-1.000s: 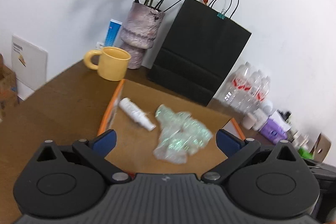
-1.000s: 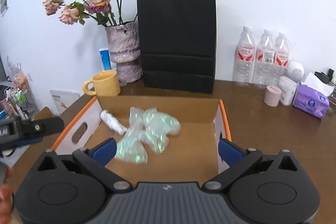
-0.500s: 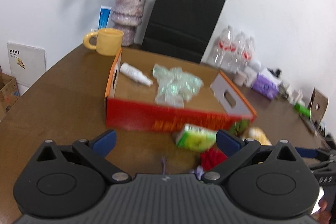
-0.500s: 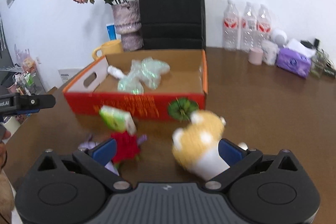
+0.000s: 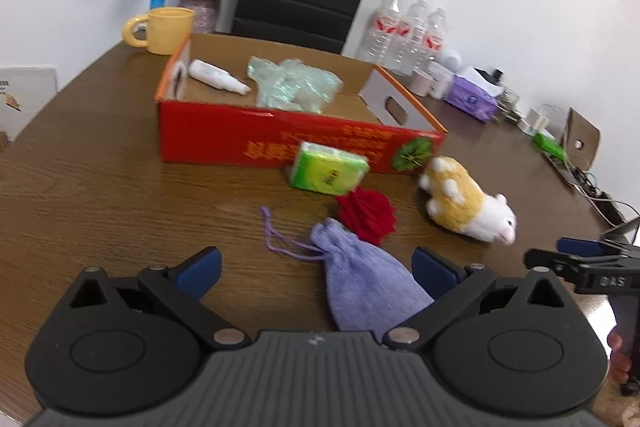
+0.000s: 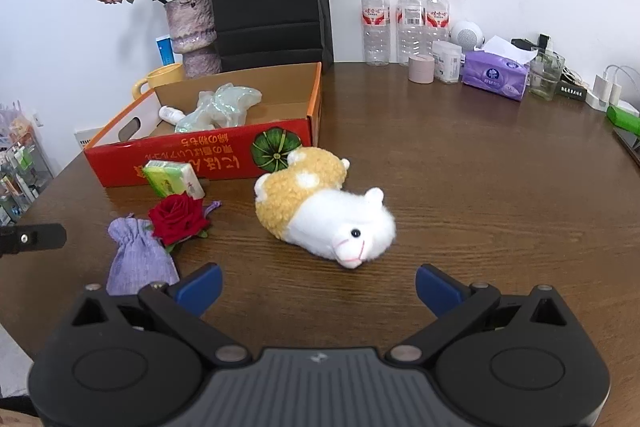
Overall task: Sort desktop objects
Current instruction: 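Withdraw both grippers from the box back toward the remaining objects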
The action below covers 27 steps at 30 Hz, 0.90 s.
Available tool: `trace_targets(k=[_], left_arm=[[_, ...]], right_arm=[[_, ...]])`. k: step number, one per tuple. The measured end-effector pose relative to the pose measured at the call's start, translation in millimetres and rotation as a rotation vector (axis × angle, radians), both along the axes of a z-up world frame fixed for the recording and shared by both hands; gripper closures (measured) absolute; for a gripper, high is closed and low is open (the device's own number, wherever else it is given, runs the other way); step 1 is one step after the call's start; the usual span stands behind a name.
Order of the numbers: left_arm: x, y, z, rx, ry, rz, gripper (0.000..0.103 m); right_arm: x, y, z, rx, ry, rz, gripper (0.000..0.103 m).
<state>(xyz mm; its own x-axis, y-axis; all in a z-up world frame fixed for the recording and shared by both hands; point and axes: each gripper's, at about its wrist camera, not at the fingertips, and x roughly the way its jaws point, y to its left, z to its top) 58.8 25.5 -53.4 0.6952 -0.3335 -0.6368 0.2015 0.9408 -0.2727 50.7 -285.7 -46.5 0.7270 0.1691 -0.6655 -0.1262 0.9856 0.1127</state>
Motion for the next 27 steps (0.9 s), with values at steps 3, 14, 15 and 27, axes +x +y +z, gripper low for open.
trace_targets(k=[3,14,15,27], left_arm=[[1,-5,-7,0.003,0.035,-0.015,0.000],[7,-21,-16,0.012,0.091,-0.060,0.000],[8,-24,-17,0.014,0.095,-0.070,0.000],[22,-54,-32,0.040,0.183,-0.128,0.000]], right_arm=[[3,-1,-5,0.006,0.015,-0.010,0.000],[10,3,-8,-0.012,0.021,0.008,0.000],[11,3,-8,-0.014,0.020,0.008,0.000],[30,2,-8,-0.079,-0.027,-0.001,0.000]])
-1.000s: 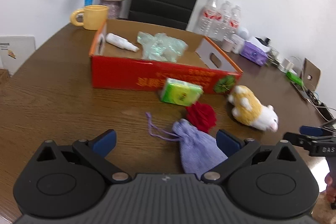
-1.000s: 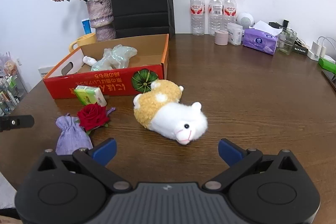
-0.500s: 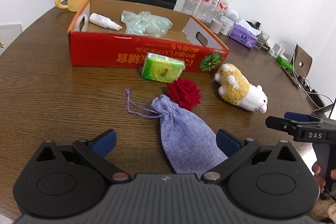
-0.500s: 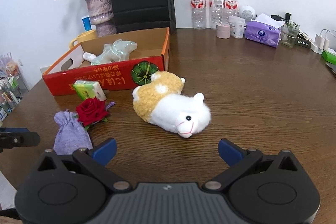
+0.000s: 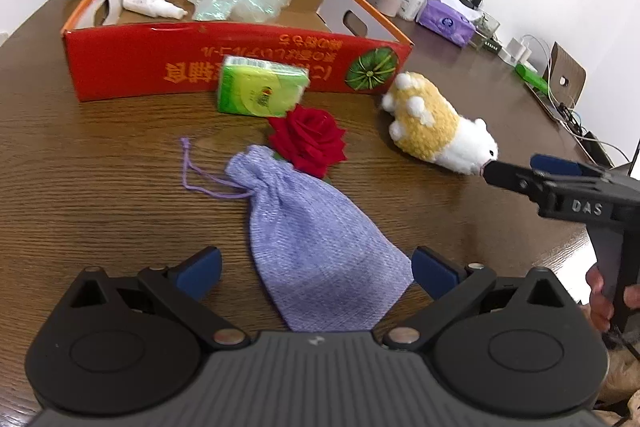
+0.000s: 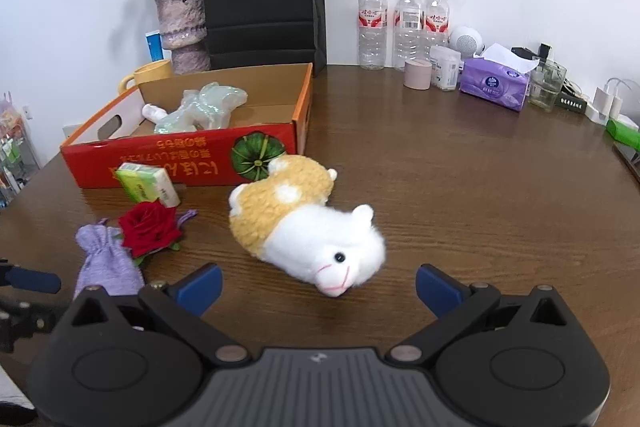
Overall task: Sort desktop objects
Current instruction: 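Withdraw both grippers from the box back toward the remaining objects, then grasp the lavender pouch with the left gripper while the right gripper grasps the plush sheep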
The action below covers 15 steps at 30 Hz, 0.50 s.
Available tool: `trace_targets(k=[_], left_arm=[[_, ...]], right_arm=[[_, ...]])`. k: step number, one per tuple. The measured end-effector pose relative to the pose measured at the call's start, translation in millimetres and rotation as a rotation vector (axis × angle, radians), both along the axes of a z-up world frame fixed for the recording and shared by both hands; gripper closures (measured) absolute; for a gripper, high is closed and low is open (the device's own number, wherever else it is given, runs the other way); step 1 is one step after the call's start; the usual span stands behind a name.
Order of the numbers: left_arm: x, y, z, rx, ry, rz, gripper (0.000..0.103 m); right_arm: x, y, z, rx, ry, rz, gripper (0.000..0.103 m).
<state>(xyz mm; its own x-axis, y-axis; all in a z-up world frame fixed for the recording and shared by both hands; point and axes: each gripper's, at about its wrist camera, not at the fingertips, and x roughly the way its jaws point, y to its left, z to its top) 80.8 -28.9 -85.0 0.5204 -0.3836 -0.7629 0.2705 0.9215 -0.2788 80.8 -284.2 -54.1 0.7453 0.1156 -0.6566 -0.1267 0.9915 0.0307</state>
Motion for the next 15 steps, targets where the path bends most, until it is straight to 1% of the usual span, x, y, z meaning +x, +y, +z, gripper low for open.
trace_targets(k=[3,7,11,13,15], left_arm=[[4,-6,-3,0.022,0.018,0.009,0.000],[10,-14,-8,0.051,0.041,0.015,0.000],[15,-20,-8,0.069,0.042,0.020,0.000],[18,-22,-9,0.082,0.037,0.029,0.000],[20,-24,-9,0.090,0.030,0.027,0.000]], right_arm=[[8,7,1,-0.092,-0.036,0.018,0.000],[24,17,-1,-0.167,-0.044,0.100,0.000],[43,25,-12,-0.207,-0.004,0.167,0.000],[51,27,-19,-0.209,0.026,0.189,0.000],[56,26,-26,-0.183,0.057,0.209,0.003]])
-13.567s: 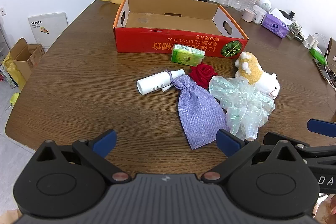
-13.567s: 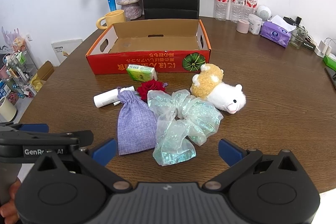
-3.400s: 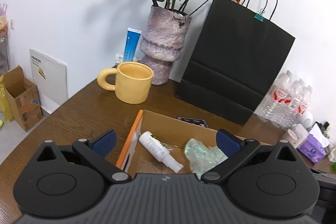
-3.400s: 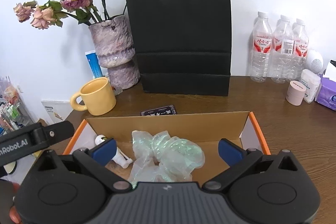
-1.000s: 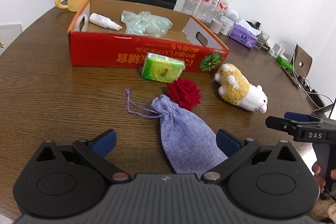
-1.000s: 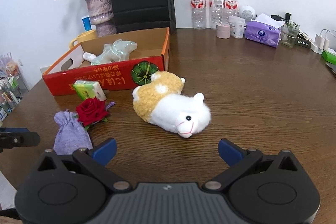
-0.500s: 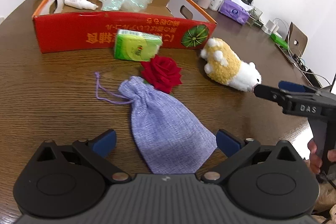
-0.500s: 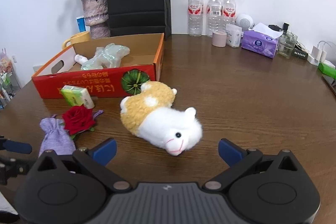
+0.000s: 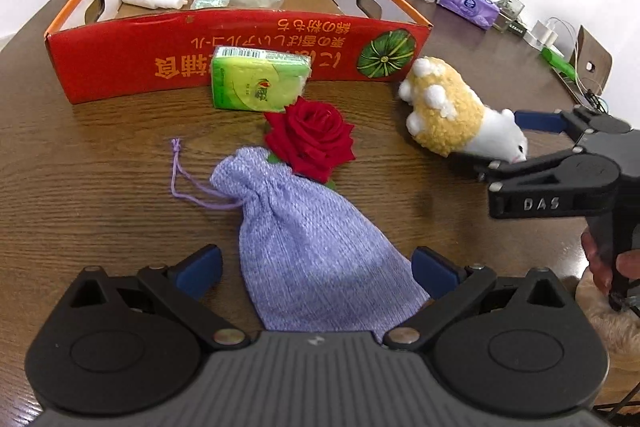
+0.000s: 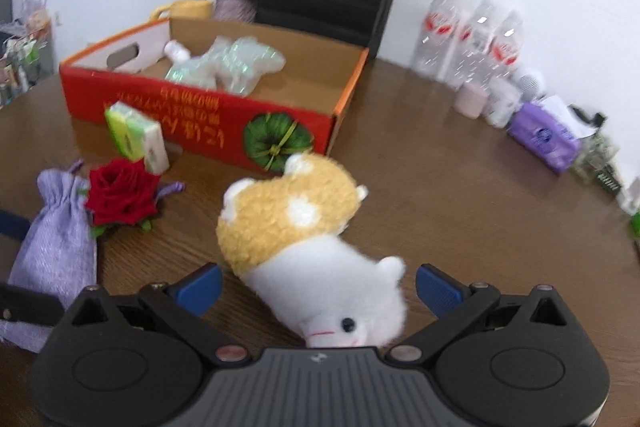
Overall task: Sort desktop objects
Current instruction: 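Grasp the lavender pouch with the left gripper while the right gripper grasps the plush sheep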
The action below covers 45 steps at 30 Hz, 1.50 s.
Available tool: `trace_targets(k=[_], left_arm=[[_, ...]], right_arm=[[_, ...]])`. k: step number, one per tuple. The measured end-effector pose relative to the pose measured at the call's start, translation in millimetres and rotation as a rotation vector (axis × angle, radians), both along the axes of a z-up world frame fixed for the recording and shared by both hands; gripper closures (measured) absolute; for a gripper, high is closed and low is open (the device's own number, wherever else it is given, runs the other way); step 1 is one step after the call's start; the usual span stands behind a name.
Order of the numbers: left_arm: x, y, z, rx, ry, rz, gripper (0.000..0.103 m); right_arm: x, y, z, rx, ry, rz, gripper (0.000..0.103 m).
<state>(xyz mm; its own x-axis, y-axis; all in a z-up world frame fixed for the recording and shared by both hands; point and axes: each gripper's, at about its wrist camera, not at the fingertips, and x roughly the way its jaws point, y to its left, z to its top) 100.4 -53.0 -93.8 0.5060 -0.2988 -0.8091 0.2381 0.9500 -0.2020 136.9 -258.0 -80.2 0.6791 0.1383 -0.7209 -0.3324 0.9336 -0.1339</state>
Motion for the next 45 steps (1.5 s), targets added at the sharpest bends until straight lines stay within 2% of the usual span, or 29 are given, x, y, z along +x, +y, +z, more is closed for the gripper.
trace_targets(k=[2,3,4,5,6,7,8,9,11,12,15,20,32,36,45], left_arm=[[0,-2,0,0.012,-0.011,-0.008,0.003],[-1,-3,0,0.020,-0.019,-0.014,0.007],[-2,-4,0,0.031,-0.031,-0.021,0.011],[-4,-5,1,0.041,-0.043,-0.026,0.023],[-5,-5,2,0.047,-0.056,-0.028,0.039],[-5,-5,3,0.045,-0.062,-0.027,0.049],[-5,-3,4,0.031,-0.062,-0.026,0.064],[-5,-2,4,0.017,-0.059,-0.027,0.074],[-5,2,5,-0.011,-0.055,-0.030,0.085],[-6,2,5,-0.016,-0.058,-0.032,0.087],[-8,5,6,-0.028,-0.068,-0.035,0.091],[-10,12,9,-0.042,-0.085,-0.027,0.091],[-18,29,16,-0.080,-0.119,0.012,0.091],[-22,34,20,-0.087,-0.150,0.029,0.091],[-31,47,27,-0.091,-0.205,0.063,0.091]], right_arm=[[1,-4,-4,0.042,0.031,0.005,0.017],[0,-6,-6,0.054,0.039,0.001,0.021],[-1,-8,-8,0.066,0.047,-0.003,0.030],[-2,-10,-9,0.078,0.055,-0.007,0.038],[-3,-13,-11,0.090,0.063,-0.011,0.039],[-4,-14,-12,0.107,0.071,-0.011,0.042],[-6,-16,-12,0.125,0.078,-0.009,0.046],[-9,-18,-12,0.140,0.080,-0.011,0.047],[-17,-20,-11,0.169,0.075,-0.017,0.049],[-20,-21,-11,0.180,0.071,-0.021,0.049],[-31,-22,-11,0.205,0.057,-0.035,0.050],[-42,-26,-7,0.257,0.048,-0.055,0.051],[-65,-20,6,0.291,-0.010,-0.075,0.052],[-74,-16,13,0.305,-0.046,-0.080,0.052],[-83,-13,19,0.328,-0.068,-0.080,0.055]])
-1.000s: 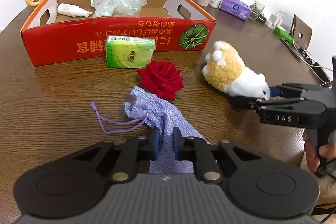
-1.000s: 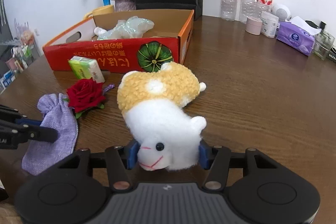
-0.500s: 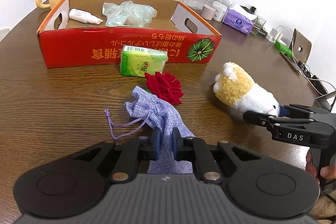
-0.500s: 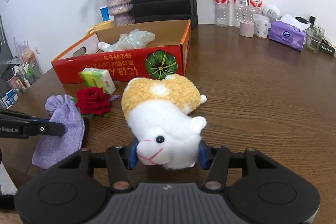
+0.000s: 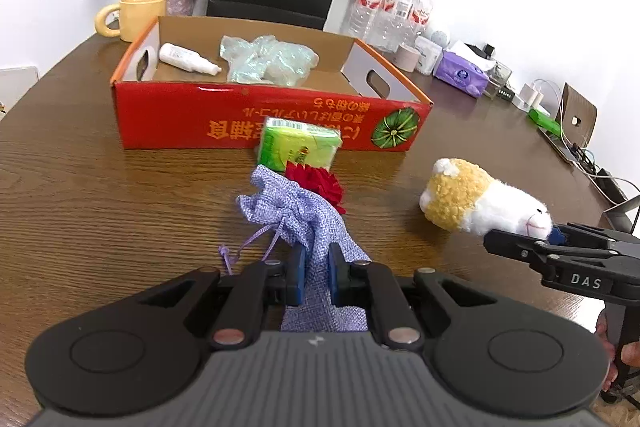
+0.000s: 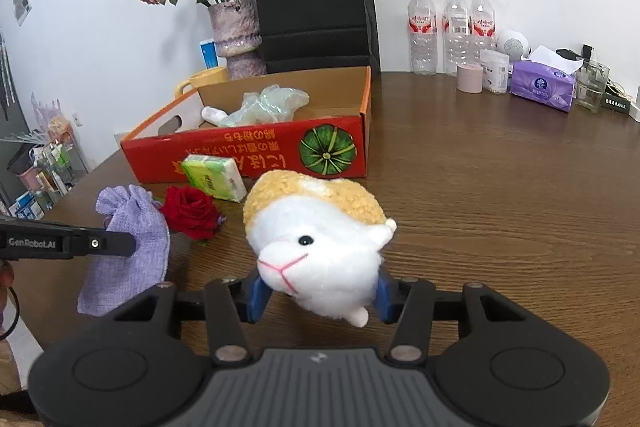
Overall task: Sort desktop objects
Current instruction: 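Grasp the lavender pouch with the left gripper while the right gripper grasps the plush sheep, then lift the pouch with the left gripper while the right gripper carries the sheep toward the box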
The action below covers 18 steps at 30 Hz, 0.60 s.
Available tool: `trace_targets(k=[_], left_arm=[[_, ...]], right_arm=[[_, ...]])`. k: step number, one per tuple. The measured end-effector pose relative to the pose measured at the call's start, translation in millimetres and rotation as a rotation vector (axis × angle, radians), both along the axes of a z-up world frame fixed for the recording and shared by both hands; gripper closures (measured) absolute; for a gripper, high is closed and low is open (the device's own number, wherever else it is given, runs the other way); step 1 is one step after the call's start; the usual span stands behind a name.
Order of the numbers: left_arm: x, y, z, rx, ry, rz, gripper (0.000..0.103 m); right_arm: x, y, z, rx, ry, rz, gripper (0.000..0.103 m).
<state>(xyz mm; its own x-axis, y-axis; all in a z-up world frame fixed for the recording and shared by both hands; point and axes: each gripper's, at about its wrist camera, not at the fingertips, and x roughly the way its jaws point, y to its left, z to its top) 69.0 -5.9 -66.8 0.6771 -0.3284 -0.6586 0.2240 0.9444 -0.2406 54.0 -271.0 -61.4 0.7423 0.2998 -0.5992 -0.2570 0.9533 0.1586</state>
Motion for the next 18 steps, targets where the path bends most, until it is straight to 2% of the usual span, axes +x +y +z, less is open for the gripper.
trace_targets(k=[18], left_arm=[[-5,25,9,-0.032,-0.054,0.049,0.091]], right_arm=[[-7,4,13,0.010,-0.047,-0.010,0.057]])
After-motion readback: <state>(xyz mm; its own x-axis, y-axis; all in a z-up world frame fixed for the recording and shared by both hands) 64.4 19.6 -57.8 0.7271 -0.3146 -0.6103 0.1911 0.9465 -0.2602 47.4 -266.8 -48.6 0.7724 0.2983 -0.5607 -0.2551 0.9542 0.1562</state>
